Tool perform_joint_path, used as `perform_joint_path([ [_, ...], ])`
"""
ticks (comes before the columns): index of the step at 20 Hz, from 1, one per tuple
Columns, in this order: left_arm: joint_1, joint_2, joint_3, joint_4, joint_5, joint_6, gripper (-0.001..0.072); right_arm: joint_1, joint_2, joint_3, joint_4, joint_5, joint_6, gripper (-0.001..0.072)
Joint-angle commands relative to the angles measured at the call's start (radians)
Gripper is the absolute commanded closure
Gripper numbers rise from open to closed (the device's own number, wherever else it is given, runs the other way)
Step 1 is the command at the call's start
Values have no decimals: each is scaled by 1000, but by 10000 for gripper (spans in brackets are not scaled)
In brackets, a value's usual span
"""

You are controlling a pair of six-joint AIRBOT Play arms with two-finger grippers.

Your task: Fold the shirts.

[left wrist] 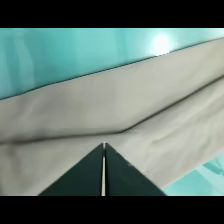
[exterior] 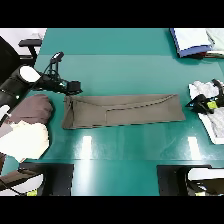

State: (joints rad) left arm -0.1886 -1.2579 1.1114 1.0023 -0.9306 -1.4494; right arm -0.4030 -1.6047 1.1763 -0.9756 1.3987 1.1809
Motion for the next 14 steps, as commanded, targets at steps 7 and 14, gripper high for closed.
perform_joint_path([
  [7,-270,-212,87,-52,144,-117,681,144,-83,38,121,-18,-64,693],
  [14,-343,-476,326,-69,97,-118,680,240,160,246,349,102,-25,694],
])
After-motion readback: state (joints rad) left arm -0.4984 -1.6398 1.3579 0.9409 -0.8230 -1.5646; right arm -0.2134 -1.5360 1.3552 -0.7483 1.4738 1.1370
